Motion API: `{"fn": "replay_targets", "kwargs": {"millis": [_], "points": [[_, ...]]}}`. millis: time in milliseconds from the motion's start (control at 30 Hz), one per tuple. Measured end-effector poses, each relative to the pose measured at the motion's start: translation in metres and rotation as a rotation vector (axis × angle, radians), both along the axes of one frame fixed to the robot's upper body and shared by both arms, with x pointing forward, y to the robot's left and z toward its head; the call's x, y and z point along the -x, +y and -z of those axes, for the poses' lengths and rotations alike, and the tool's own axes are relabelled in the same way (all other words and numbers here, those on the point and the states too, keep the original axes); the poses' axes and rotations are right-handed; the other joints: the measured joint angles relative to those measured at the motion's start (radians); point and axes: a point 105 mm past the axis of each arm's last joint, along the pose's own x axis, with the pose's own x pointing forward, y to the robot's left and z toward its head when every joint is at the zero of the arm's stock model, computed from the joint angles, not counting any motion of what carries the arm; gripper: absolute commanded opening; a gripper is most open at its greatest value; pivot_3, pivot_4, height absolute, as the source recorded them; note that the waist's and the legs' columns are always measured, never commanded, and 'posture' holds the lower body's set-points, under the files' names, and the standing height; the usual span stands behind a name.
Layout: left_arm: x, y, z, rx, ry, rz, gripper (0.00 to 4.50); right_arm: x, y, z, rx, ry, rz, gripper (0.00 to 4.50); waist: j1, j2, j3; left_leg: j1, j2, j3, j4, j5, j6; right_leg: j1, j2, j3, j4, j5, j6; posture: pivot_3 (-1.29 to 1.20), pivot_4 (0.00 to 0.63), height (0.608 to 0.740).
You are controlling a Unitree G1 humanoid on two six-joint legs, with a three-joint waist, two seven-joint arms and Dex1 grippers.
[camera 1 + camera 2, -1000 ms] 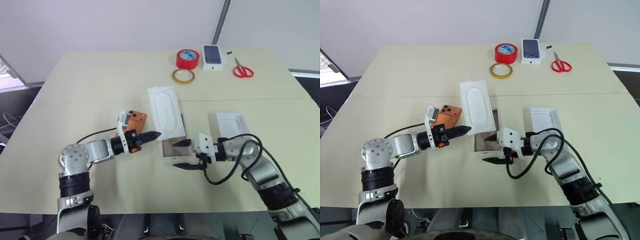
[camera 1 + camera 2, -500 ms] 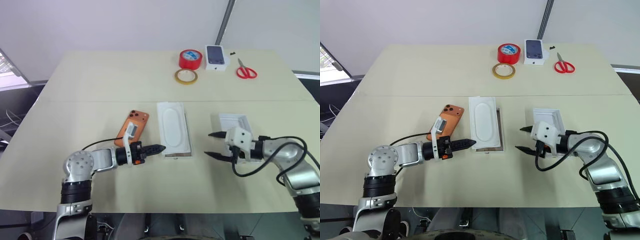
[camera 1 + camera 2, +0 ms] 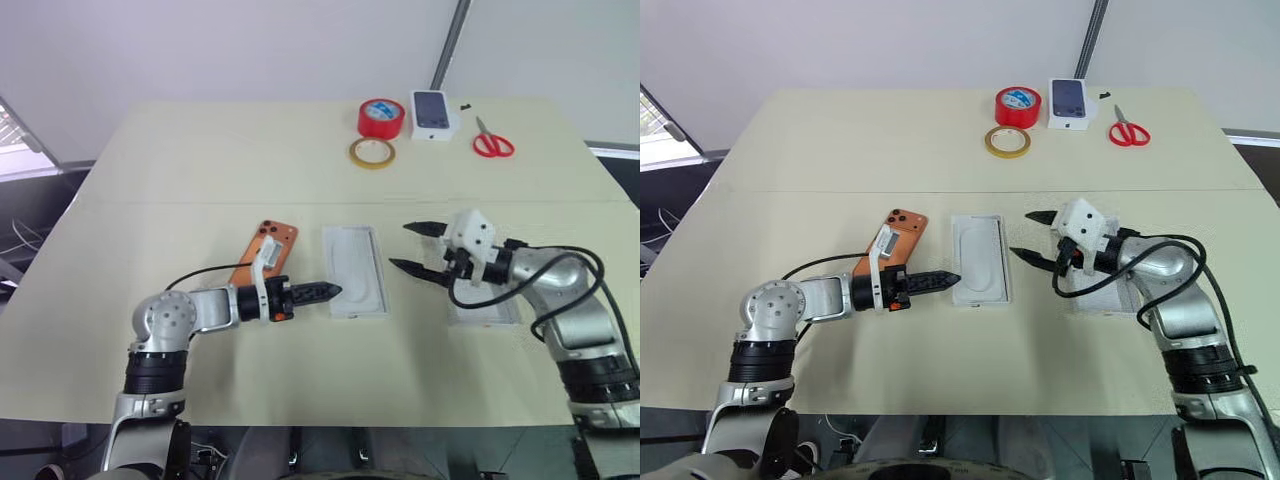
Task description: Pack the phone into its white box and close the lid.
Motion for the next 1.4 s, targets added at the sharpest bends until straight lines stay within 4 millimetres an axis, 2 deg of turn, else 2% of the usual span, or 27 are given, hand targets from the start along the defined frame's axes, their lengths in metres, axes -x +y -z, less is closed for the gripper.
{"fn": "replay_targets", "kwargs": {"millis": [67,167,200,300,400,467,567,700,967,1200,1333,1400], "points": [[-0.002,0.005,-0.007,-0.011,-0.060,-0.015,3.44,0.002,0.015,0.003,-0.037,0.035,-0.041,2.13,0.001,0.000,0.000,0.000,0.000,0.000,0.000,0.000,0.000,0.000,0.000,0.000,0.000,0.000,0.000,0.00,0.150,0.740],[-0.011,0.027,-0.017,-0.070,-0.208,-0.093,3.44,0.003,0.038,0.013,-0.064,0.059,-0.066,0.45,-0.005,0.000,0.000,0.000,0.000,0.000,-0.001,0.000,-0.001,-0.001,0.000,0.000,0.000,0.000,0.000,0.00,0.150,0.740],[-0.014,0.033,-0.020,-0.082,-0.245,-0.118,3.44,0.002,0.043,0.017,-0.053,0.062,-0.068,0.07,-0.005,0.000,0.000,0.000,0.000,0.000,-0.001,0.000,-0.001,-0.001,0.000,0.000,0.000,0.000,0.000,0.00,0.150,0.740],[-0.021,0.049,-0.025,-0.132,-0.359,-0.187,3.44,-0.002,0.052,0.030,0.015,0.056,-0.051,0.02,-0.004,0.000,0.000,0.000,0.000,0.000,-0.001,0.000,0.000,-0.001,0.000,0.000,0.000,0.000,0.000,0.00,0.150,0.740],[-0.033,0.081,-0.026,-0.274,-0.499,-0.288,3.44,-0.004,0.054,0.049,0.103,0.071,-0.028,0.02,-0.007,0.000,0.000,0.000,0.000,0.000,-0.002,0.000,-0.001,-0.002,-0.001,0.000,0.000,0.000,0.000,0.00,0.150,0.740],[-0.042,0.100,-0.026,-0.340,-0.556,-0.356,3.44,-0.004,0.055,0.059,0.153,0.090,-0.027,0.02,-0.007,0.000,0.000,-0.001,0.000,0.000,-0.002,0.000,0.000,-0.002,-0.001,0.000,0.000,0.000,-0.001,0.00,0.150,0.740],[-0.048,0.113,-0.024,-0.367,-0.574,-0.412,3.44,0.000,0.053,0.066,0.207,0.107,-0.053,0.02,-0.009,0.000,0.000,-0.001,0.000,0.000,-0.002,-0.001,0.001,-0.002,-0.001,0.000,0.000,0.000,0.000,0.00,0.150,0.740],[-0.048,0.122,-0.020,-0.395,-0.567,-0.413,3.44,0.000,0.043,0.063,0.296,0.082,-0.075,0.02,-0.014,0.000,0.000,-0.001,0.000,0.000,-0.002,-0.001,0.001,-0.002,-0.001,0.000,0.000,0.000,0.000,0.00,0.150,0.740],[-0.049,0.133,-0.007,-0.431,-0.512,-0.407,3.44,-0.004,0.046,0.057,0.290,0.080,-0.067,0.02,-0.016,0.000,0.000,-0.001,0.000,0.000,-0.002,-0.001,0.001,-0.004,-0.001,0.000,0.001,0.000,0.000,0.00,0.150,0.740],[-0.058,0.138,-0.011,-0.428,-0.471,-0.398,3.44,-0.001,0.063,0.048,0.220,0.066,-0.098,0.02,-0.015,0.000,0.001,-0.002,0.000,0.000,-0.002,-0.001,0.001,-0.004,-0.001,0.000,0.002,0.000,0.000,0.00,0.150,0.740],[-0.062,0.144,-0.009,-0.418,-0.398,-0.410,3.44,-0.011,0.067,0.040,0.187,0.029,-0.057,0.02,-0.018,0.000,0.001,-0.003,0.000,0.000,-0.002,0.000,0.001,-0.005,-0.001,0.000,0.002,0.000,0.000,0.00,0.150,0.740],[-0.063,0.145,-0.006,-0.391,-0.319,-0.406,3.44,-0.021,0.080,0.025,0.108,0.012,-0.040,0.02,-0.025,-0.001,0.001,-0.003,0.000,0.000,-0.002,0.001,-0.001,-0.007,0.000,0.000,0.005,0.000,0.000,0.00,0.150,0.740]]}}
